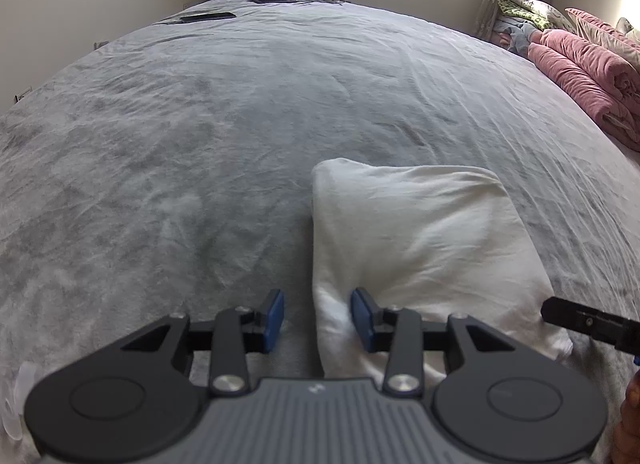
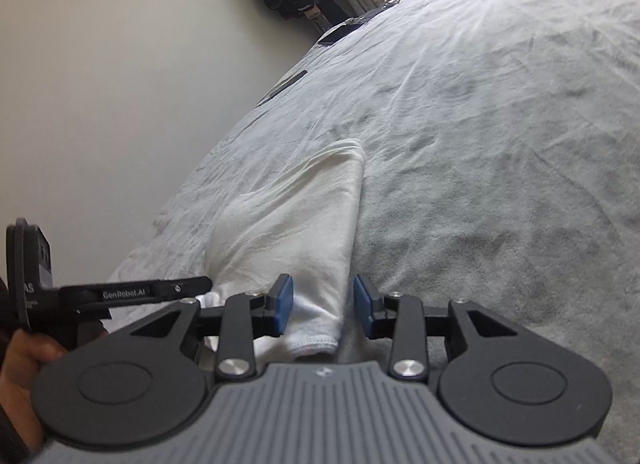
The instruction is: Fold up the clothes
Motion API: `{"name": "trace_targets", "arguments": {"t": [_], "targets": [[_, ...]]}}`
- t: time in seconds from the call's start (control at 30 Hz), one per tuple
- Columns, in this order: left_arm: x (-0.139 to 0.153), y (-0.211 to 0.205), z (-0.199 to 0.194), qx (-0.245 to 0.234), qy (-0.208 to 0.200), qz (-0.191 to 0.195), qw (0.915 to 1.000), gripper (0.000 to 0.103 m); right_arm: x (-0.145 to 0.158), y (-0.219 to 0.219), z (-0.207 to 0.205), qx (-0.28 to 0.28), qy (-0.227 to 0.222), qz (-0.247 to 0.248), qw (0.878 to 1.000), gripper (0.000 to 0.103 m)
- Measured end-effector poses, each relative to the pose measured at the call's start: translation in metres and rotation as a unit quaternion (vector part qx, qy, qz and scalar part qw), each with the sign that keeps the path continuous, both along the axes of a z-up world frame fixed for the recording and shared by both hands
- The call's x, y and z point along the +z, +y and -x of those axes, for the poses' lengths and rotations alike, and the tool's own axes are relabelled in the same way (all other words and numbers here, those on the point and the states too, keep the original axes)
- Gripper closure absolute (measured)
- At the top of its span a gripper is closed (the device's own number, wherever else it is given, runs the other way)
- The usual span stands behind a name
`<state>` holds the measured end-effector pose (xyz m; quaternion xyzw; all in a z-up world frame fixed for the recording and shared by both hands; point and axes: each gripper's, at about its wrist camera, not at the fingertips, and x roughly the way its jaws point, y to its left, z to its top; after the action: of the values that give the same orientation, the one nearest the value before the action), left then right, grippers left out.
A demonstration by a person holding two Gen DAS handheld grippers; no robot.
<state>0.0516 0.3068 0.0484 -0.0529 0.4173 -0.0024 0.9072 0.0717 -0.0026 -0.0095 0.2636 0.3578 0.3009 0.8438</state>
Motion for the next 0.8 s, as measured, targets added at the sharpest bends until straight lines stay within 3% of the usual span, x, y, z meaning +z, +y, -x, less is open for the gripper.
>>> {"name": "trace_targets", "arguments": {"t": [0.17, 0.37, 0.43, 0.53, 0.8], "targets": [[0.0, 0.001, 0.0, 0.001, 0.001, 0.003, 1.0, 0.063, -0.01, -0.002, -0.028, 0.007, 0.043, -0.069, 0.997, 0.065], [-0.001, 0.002, -0.002, 0.003, 0.002, 0.008, 1.0, 0.063, -0.013, 0.007, -0.044, 0.016, 0.06, -0.09, 0.994, 0.071], [-0.001, 0.002, -0.002, 0.005, 0.003, 0.011, 0.9999, 0.063, -0.013, 0.01, -0.044, 0.01, 0.058, -0.084, 0.995, 0.082], [-0.001, 0.003, -0.002, 0.005, 0.002, 0.017, 0.9998, 0.063, -0.011, 0.01, -0.04, 0.0, 0.054, -0.074, 0.996, 0.09], [-0.004, 0.025, -0.002, 0.015, 0.002, 0.118, 0.9928, 0.06, 0.008, 0.014, -0.024, -0.02, 0.012, -0.023, 0.999, 0.09]]}}
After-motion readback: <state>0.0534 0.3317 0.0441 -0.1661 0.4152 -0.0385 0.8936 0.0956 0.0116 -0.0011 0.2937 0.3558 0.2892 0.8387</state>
